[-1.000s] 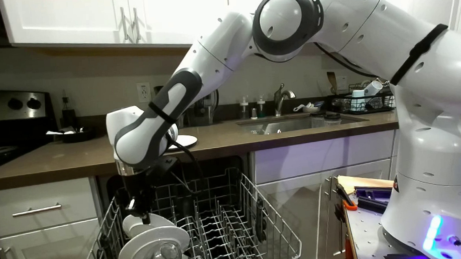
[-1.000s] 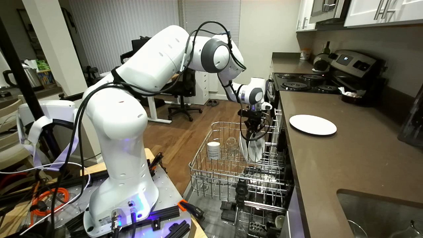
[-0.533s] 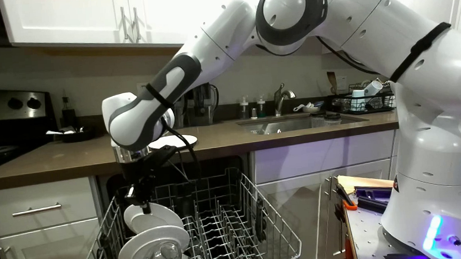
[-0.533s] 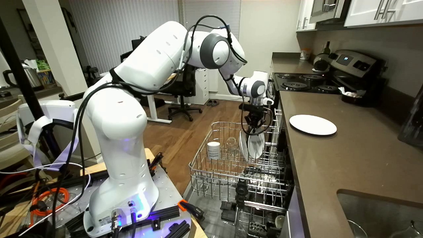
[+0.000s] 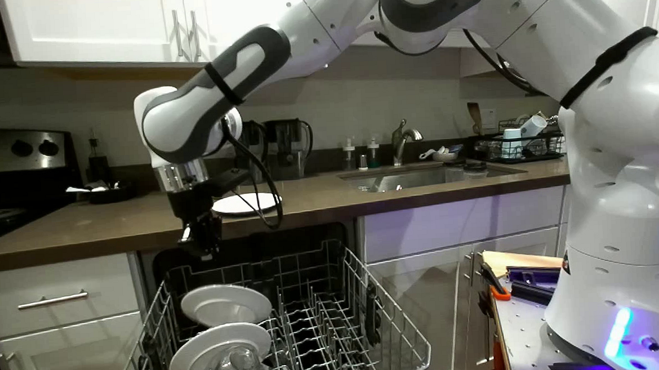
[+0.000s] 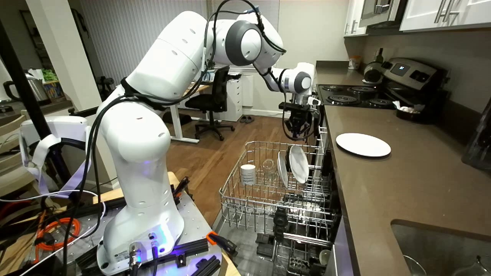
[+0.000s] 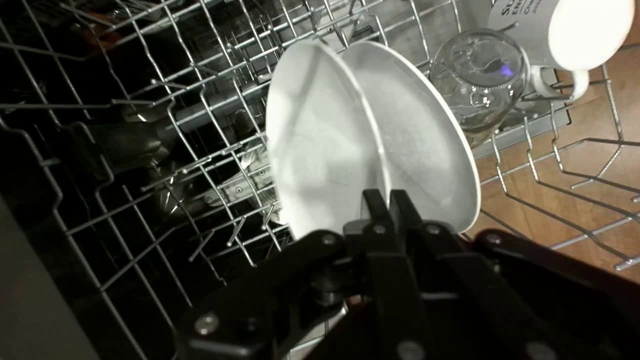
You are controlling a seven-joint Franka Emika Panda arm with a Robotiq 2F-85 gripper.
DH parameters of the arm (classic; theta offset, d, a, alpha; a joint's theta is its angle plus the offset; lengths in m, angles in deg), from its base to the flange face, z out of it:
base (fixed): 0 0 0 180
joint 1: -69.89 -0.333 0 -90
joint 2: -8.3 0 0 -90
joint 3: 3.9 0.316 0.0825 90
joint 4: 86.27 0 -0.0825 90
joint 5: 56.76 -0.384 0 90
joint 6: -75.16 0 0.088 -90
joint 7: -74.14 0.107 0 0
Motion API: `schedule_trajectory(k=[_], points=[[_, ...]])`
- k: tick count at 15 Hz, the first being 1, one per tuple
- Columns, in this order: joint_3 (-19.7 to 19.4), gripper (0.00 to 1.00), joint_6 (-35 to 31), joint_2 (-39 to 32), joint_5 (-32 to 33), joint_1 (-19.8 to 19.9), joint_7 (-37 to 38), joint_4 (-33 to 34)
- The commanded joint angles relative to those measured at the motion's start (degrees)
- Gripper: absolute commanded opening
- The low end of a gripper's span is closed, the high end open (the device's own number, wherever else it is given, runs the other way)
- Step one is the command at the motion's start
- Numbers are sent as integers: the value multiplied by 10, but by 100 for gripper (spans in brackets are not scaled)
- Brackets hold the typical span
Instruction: Move the plate from the left side of the dishwasher to the right side.
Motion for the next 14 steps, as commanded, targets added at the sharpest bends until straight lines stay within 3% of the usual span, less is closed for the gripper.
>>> schedule_trajectory(k=[1, 5, 6, 8, 14], points=[[-1, 2, 53, 43, 2, 9, -34, -14], [-3, 2, 62, 66, 2, 13, -46, -25], [-4, 33, 50, 65, 0, 12, -36, -28], [-3, 40, 36, 62, -6, 11, -23, -33], [-3, 79, -23, 44, -17, 13, 10, -62]])
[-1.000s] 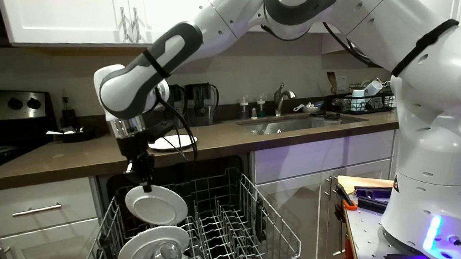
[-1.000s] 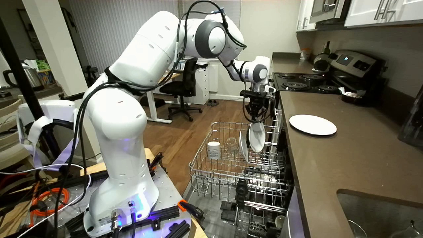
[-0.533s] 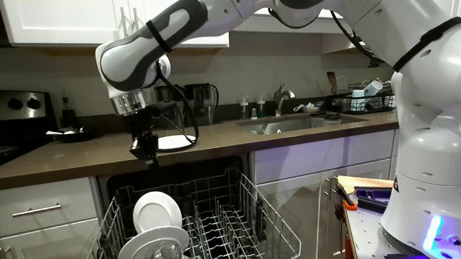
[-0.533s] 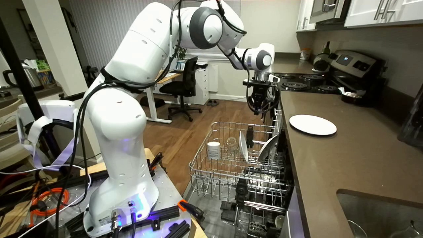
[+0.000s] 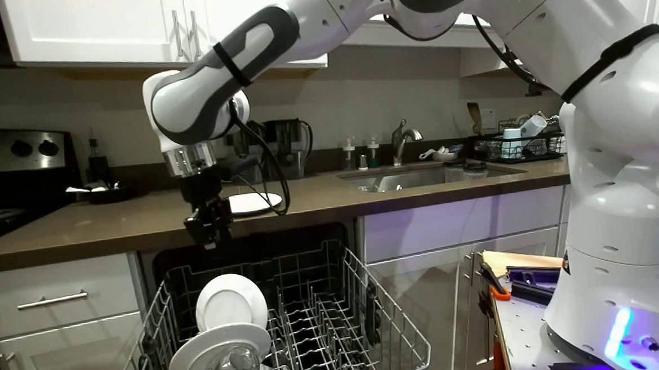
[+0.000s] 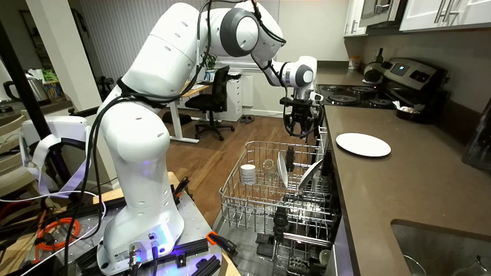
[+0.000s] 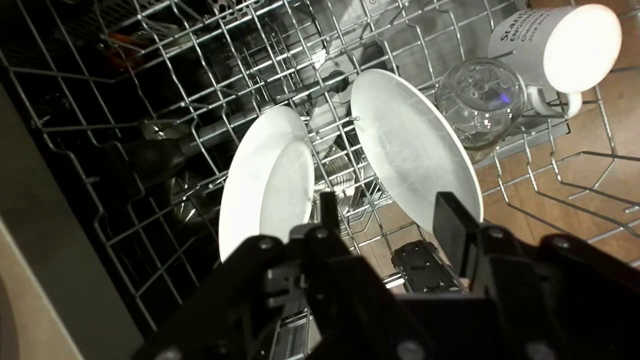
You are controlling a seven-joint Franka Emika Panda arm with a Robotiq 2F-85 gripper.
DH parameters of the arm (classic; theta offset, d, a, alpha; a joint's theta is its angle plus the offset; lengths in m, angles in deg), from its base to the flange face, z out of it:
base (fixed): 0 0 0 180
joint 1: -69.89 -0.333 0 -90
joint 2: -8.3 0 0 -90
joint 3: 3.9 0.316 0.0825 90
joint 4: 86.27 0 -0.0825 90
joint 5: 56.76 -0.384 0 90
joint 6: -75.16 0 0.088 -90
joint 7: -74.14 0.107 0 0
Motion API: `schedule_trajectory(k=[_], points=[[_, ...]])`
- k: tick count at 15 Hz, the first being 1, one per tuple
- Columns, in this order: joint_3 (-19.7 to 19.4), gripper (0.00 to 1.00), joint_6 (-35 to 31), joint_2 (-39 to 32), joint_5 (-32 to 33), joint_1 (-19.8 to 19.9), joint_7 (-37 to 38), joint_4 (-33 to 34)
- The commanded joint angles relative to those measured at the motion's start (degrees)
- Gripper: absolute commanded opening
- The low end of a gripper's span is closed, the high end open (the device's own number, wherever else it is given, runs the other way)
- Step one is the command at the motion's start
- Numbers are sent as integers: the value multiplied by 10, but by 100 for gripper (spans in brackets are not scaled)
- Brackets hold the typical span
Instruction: Move the plate from the left side of the dishwasher to the right side.
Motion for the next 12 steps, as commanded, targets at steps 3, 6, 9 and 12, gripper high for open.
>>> schedule_trajectory(k=[3, 6, 9, 12], points=[[-3, 97, -65, -6, -16, 12, 20, -41], [-21, 100, -91, -11, -7, 11, 44, -57], [-32, 100, -108, -14, -10, 18, 59, -73], [-32, 100, -116, -15, -24, 29, 73, -90]])
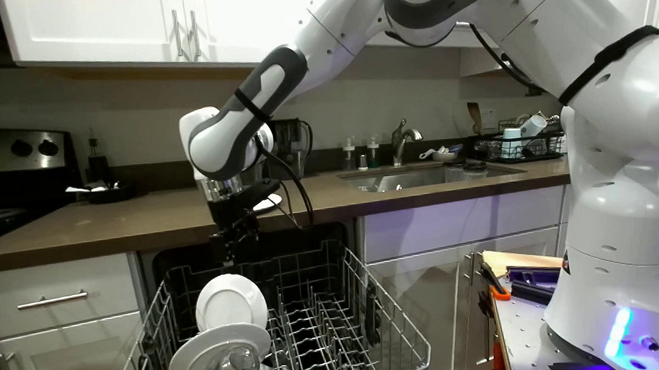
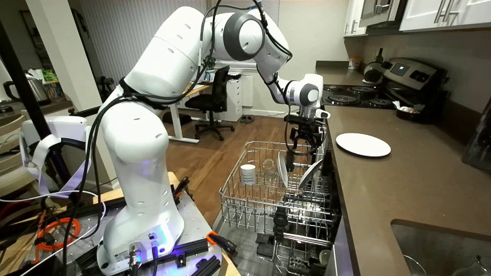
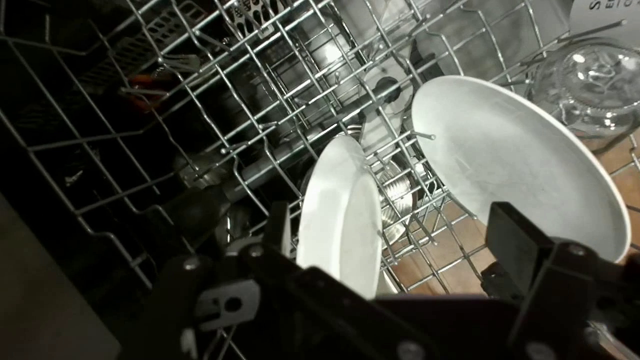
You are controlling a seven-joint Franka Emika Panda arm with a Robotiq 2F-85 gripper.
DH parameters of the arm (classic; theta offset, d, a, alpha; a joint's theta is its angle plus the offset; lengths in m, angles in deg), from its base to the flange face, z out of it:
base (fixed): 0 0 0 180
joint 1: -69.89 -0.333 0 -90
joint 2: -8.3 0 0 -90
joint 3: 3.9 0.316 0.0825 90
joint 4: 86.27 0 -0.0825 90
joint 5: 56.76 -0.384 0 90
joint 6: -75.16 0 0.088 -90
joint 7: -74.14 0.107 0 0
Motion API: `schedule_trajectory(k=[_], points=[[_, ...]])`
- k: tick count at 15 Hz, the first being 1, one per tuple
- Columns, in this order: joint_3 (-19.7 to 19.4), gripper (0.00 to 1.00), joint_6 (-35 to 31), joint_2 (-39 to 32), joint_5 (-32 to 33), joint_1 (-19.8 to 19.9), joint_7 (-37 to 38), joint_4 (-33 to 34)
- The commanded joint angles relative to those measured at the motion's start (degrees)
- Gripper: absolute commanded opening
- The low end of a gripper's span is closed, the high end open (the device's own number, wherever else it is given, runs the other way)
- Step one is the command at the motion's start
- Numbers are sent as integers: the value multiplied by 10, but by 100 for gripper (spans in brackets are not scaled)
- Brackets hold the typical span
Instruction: Move the plate from the left side of the dishwasher to the right side.
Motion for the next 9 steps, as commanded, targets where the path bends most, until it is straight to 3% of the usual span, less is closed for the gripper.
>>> schedule_trajectory(k=[1, 9], points=[[3, 100, -23, 8, -28, 15, 23, -33], [27, 100, -136, 3, -114, 58, -8, -87]])
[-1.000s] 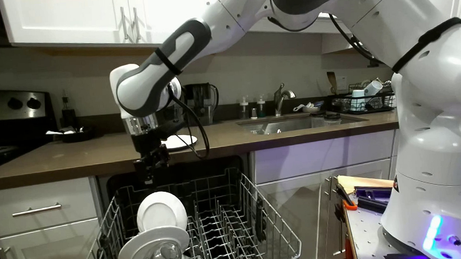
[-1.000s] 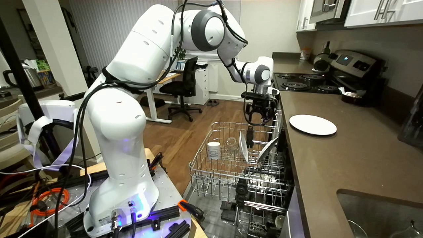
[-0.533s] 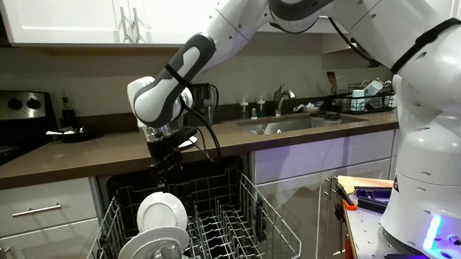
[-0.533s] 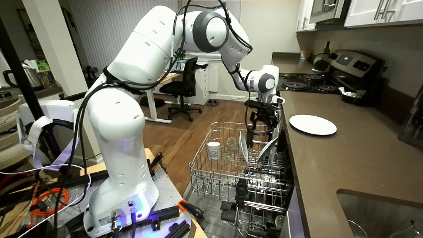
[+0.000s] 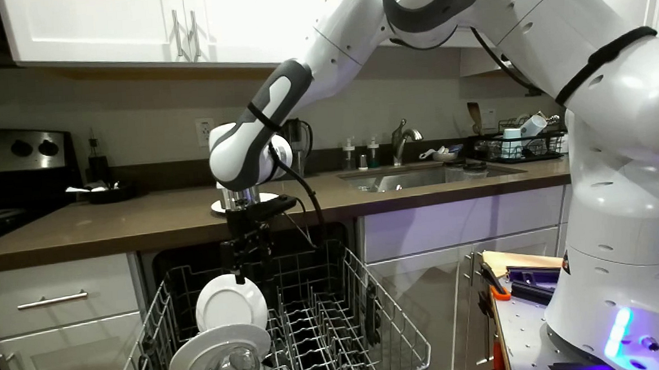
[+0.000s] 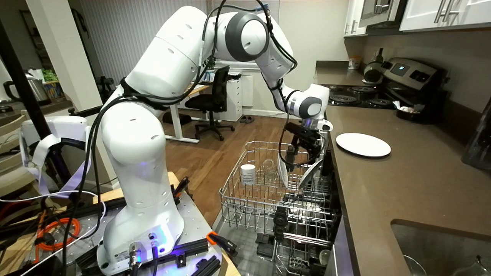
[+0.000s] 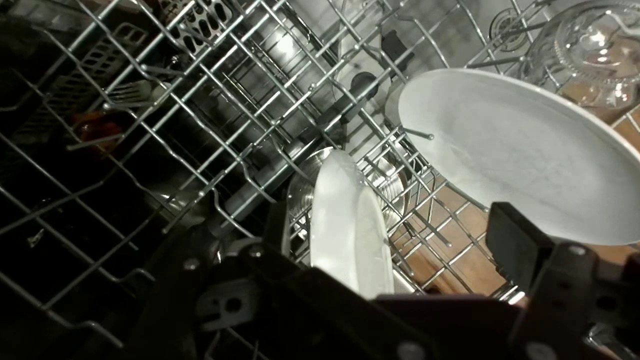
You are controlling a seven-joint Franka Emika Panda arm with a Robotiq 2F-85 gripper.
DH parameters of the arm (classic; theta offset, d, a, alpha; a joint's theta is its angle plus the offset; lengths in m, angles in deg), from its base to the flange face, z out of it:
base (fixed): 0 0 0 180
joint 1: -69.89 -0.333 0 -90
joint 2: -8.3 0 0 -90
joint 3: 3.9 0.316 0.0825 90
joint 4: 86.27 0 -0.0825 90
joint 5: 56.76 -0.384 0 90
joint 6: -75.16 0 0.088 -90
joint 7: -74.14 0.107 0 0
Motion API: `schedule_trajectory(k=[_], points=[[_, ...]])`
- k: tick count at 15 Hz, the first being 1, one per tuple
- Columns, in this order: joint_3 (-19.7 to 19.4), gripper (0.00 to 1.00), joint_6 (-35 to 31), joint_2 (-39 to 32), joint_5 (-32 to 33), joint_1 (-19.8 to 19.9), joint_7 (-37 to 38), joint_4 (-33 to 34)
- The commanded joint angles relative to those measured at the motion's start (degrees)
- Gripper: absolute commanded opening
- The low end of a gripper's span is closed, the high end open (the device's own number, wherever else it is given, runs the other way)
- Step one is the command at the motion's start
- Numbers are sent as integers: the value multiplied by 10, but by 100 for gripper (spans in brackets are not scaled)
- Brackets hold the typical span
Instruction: Move the plate from the left side of the dishwasher to the right side.
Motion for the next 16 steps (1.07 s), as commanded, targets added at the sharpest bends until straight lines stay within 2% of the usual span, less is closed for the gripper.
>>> schedule_trajectory(k=[1, 8, 13, 16], points=[[19, 100, -66, 2, -37, 24, -22, -33], [11, 100, -174, -22, -10, 5, -21, -49], [-12, 100, -190, -42, 15, -24, -1, -41], [-39, 100, -194, -48, 45, -49, 14, -40]])
